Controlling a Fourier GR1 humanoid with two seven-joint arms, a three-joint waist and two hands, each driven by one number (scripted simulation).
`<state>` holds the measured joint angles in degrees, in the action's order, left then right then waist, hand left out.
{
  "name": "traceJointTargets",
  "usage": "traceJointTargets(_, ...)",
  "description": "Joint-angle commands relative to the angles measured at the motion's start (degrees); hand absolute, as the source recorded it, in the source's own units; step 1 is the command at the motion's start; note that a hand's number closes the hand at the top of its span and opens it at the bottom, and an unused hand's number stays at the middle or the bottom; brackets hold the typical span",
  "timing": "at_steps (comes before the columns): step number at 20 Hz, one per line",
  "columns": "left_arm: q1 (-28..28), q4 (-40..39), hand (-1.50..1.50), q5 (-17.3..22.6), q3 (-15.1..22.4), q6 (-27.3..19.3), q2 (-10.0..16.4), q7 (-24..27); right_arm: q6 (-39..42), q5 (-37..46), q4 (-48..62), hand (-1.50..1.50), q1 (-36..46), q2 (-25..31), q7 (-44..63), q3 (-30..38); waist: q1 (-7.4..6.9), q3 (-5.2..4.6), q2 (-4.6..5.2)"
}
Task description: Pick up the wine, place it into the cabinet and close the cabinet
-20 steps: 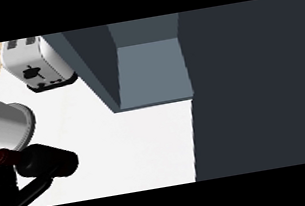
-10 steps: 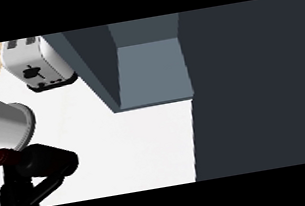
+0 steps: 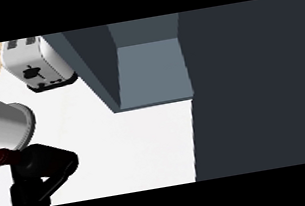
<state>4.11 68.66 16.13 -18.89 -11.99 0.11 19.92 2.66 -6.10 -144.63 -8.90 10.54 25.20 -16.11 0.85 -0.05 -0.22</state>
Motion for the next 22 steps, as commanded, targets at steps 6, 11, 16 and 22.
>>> traceJointTargets(6, -7.0, -9.3, -1.50, 7.7, -3.1, 2.5, -0.1, 7.1, -1.6, -5.0, -13.2, -1.50, 0.1, 0.3, 8.8, -0.5, 0.05, -0.04, 0.13)
traceJointTargets(11, -8.1, -11.0, -1.50, 10.3, -2.2, 3.6, -0.1, 6.9, -0.8, -5.8, -15.0, -1.50, -1.9, 1.0, 8.6, 0.0, 0.34, 0.01, 0.05)
traceJointTargets(16, -6.9, -12.0, -1.50, 9.6, -2.3, 5.7, -0.1, 10.0, -1.0, -6.0, -14.3, -1.50, -1.5, 0.5, 8.0, 1.9, -0.11, 0.04, 0.03)
traceJointTargets(22, -10.3, -15.5, 1.50, 8.8, -0.1, 3.4, 0.0, 12.9, 0.6, -7.5, -13.5, -1.50, -1.9, 0.9, 6.1, 2.8, 0.20, 0.04, 0.11)
